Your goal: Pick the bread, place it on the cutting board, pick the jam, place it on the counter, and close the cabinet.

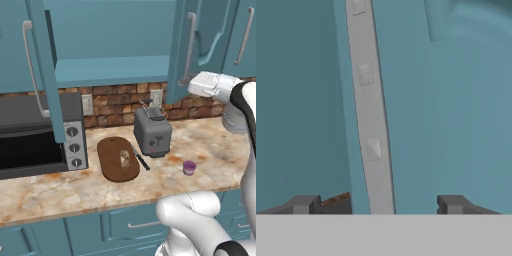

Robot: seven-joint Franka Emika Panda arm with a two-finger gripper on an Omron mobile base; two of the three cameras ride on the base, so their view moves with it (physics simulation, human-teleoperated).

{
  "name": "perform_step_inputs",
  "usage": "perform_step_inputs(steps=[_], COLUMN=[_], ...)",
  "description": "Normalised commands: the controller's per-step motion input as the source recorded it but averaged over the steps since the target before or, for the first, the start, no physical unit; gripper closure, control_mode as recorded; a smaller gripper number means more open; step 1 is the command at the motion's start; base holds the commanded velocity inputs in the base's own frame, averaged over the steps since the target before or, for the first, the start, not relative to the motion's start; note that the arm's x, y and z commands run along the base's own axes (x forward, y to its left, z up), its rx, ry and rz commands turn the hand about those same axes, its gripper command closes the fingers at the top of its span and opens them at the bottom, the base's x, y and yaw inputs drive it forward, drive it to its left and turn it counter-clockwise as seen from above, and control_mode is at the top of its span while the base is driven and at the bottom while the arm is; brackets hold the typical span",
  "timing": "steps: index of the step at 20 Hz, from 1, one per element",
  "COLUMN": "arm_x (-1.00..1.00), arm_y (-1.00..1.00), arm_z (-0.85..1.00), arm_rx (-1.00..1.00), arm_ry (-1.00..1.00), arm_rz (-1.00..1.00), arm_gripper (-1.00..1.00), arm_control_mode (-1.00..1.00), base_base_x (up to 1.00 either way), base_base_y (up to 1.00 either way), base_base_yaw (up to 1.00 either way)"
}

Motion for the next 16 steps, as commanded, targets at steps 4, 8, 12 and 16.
perform_step_inputs(steps=[4, 8, 12, 16], arm_x=[0.34, 0.29, 0.32, 0.34], arm_y=[0.32, 0.30, 0.28, 0.17], arm_z=[0.00, 0.00, 0.00, 0.00], arm_rx=[0.00, 0.00, 0.00, 0.00], arm_ry=[0.00, 0.00, 0.00, 0.00], arm_rz=[-0.05, -0.05, -0.05, -0.04], arm_gripper=[-1.00, -1.00, -1.00, -1.00], arm_control_mode=[-1.00, -1.00, -1.00, -1.00], base_base_x=[0.00, 0.00, 0.00, 0.00], base_base_y=[0.00, 0.00, 0.00, 0.00], base_base_yaw=[0.00, 0.00, 0.00, 0.00])
